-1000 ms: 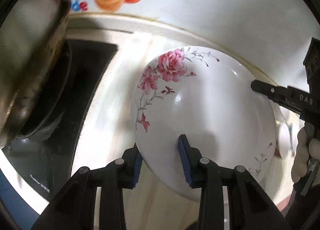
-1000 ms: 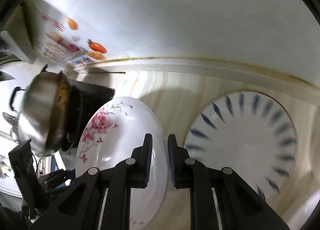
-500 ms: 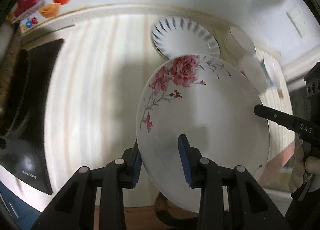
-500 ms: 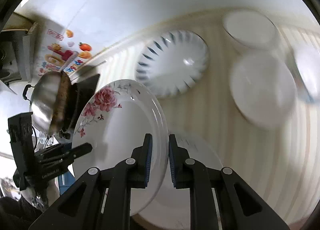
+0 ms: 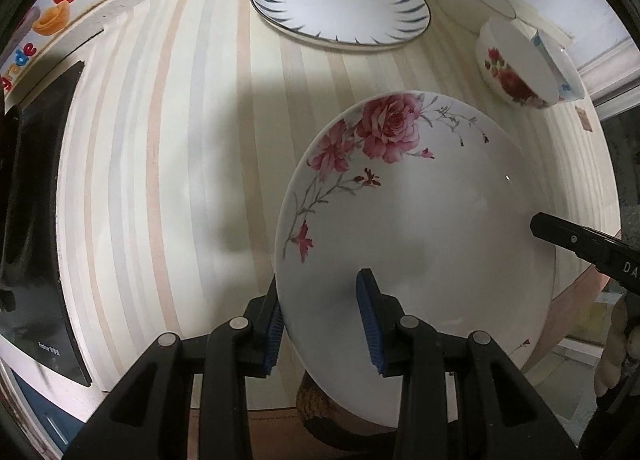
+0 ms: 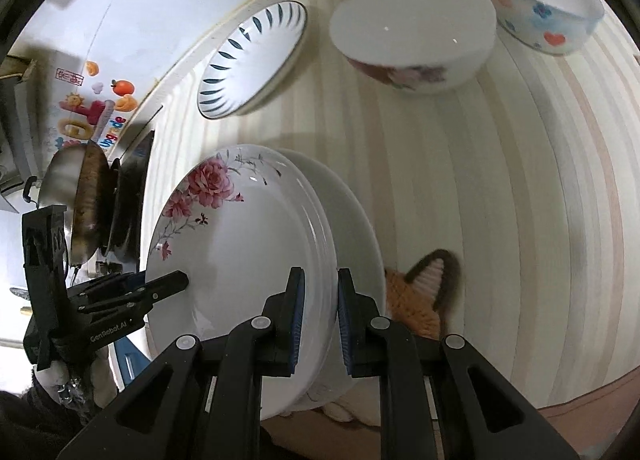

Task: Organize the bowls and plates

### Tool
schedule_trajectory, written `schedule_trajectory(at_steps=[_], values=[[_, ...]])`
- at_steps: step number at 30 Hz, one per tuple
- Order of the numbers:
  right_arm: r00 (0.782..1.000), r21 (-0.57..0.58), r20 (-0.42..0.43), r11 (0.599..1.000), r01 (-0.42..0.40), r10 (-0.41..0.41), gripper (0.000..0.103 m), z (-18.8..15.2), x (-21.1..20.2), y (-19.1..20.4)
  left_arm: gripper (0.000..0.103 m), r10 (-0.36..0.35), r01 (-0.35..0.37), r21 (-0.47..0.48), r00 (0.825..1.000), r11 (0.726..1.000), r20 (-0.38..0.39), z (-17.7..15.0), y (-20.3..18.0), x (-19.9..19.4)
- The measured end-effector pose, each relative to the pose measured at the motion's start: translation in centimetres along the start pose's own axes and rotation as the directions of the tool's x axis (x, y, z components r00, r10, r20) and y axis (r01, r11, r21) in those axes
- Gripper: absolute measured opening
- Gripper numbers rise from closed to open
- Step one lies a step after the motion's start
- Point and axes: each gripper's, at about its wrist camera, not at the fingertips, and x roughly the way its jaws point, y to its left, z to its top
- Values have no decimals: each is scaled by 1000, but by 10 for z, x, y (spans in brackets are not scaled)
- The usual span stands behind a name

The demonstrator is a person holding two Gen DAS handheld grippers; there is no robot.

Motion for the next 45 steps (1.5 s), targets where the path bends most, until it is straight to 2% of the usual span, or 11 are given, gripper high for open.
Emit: schedule_trajectory(at_steps=[4, 15, 26, 33, 36, 39, 41, 43, 45], values=[[1000, 3, -14, 1000, 7, -7, 18, 1, 4, -7, 32, 38, -38, 13, 999, 999, -11, 3, -5, 10], [999, -16, -39, 999, 33, -34, 18, 8, 9, -6, 32, 76, -76, 40, 997, 996, -13, -7, -28, 19], [994, -22, -73, 996, 82, -84, 18, 9, 4, 2, 32, 77, -76, 41, 997, 996, -19, -11, -26, 15], [994, 33, -84, 996, 79, -76, 20, 9, -9, -2, 32, 65, -64, 29, 997, 998, -30, -11, -21, 11], [996, 44, -70, 997, 60, -57, 20, 14, -21, 0, 32, 38, -38, 6, 999, 999, -17, -7, -12, -8], [999, 36, -22, 999, 36, -35, 20, 33, -44, 14, 32, 21, -19, -35, 999, 999, 51, 11, 4, -41], [1000, 20, 5, 1000, 21, -21, 24, 52, -55, 26, 34, 4, 4, -82, 995, 997, 102, 34, 19, -59], [999, 4, 36, 1000, -13, 13, 38, 81, -62, 42, 37, 2, 15, -121, 990, 993, 139, 63, 34, -66], [998, -34, 56, 999, -18, 20, 44, 113, -58, 58, 37, 11, 15, -159, 987, 987, 162, 97, 48, -66]])
